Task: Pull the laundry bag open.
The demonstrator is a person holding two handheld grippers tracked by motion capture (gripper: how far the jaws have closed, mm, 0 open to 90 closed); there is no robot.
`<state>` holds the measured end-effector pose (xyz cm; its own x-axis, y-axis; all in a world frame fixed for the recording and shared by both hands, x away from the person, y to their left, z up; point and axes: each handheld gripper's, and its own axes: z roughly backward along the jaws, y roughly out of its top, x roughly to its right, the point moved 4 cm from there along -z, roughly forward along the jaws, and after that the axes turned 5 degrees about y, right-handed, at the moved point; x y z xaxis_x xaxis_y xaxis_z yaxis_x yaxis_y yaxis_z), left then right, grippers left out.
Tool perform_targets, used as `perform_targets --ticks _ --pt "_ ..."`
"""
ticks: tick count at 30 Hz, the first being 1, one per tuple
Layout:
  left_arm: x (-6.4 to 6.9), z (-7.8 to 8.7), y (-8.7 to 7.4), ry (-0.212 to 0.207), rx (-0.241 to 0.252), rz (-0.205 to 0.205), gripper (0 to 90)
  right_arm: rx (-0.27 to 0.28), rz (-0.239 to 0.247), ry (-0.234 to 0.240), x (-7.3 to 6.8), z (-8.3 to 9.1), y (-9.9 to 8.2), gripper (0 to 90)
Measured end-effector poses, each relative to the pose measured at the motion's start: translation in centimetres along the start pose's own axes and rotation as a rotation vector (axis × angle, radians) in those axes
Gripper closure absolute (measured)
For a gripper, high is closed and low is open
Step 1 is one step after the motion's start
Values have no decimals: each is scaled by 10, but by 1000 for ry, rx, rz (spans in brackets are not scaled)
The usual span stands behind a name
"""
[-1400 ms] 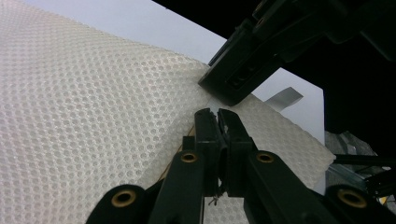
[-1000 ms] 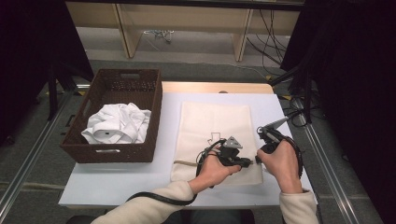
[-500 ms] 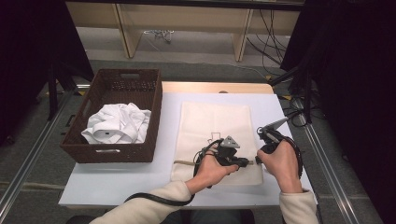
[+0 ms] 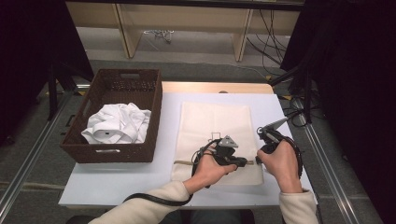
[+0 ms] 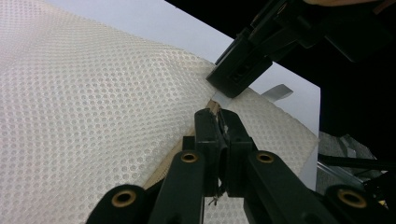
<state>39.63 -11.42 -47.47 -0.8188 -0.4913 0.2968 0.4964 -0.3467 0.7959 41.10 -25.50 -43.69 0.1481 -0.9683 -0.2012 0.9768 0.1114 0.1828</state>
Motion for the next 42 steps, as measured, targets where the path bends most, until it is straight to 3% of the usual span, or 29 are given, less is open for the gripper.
perform_targets --ticks 4,6,7,8,17,42 --pt "0 1 0 10 -1 1 868 -8 -9 2 -1 0 0 844" --pt "0 2 0 11 -1 2 868 -2 17 1 1 -1 0 844" --pt "-1 3 0 7 -4 3 868 -9 -19 2 -2 0 -1 843" --pt "-1 3 0 4 -4 5 868 -1 19 -2 1 -1 0 844" --pt "-2 6 -1 17 2 3 867 -9 -15 -2 0 0 0 843" --pt "-7 14 -3 30 -3 11 867 -4 -17 -8 2 -1 -1 843"
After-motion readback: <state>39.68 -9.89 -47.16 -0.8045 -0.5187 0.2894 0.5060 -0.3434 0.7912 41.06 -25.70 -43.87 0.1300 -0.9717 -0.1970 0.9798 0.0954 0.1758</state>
